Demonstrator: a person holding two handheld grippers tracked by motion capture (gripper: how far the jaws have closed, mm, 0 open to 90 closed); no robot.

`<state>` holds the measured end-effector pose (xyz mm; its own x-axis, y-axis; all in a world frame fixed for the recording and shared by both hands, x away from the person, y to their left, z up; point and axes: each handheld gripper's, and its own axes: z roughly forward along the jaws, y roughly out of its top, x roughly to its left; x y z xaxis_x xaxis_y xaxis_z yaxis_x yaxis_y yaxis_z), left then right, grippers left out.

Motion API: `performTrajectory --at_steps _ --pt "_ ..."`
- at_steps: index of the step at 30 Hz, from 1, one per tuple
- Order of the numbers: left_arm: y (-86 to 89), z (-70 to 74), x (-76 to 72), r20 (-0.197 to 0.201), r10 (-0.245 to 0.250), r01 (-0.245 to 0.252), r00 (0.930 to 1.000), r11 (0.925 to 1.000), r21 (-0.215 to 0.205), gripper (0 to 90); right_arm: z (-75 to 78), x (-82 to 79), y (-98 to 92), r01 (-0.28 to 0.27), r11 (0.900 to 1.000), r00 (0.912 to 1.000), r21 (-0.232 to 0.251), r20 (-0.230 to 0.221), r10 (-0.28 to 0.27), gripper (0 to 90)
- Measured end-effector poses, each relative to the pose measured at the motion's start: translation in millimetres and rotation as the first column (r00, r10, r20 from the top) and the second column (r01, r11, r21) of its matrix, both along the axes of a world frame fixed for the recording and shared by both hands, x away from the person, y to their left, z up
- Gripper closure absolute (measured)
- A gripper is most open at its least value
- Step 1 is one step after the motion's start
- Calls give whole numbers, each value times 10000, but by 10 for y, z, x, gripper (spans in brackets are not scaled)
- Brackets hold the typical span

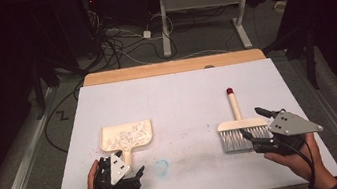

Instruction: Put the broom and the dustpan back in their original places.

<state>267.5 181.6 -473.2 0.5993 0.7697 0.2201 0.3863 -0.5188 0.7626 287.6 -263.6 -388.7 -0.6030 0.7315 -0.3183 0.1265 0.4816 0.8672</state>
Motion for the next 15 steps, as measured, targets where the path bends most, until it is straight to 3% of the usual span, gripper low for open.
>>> performTrajectory --at_steps 15 --pt "-39 -7 33 -22 -81 81 10000 10000 -52 156 -320 -114 -311 273 9992 9996 282 -2 -274 262"
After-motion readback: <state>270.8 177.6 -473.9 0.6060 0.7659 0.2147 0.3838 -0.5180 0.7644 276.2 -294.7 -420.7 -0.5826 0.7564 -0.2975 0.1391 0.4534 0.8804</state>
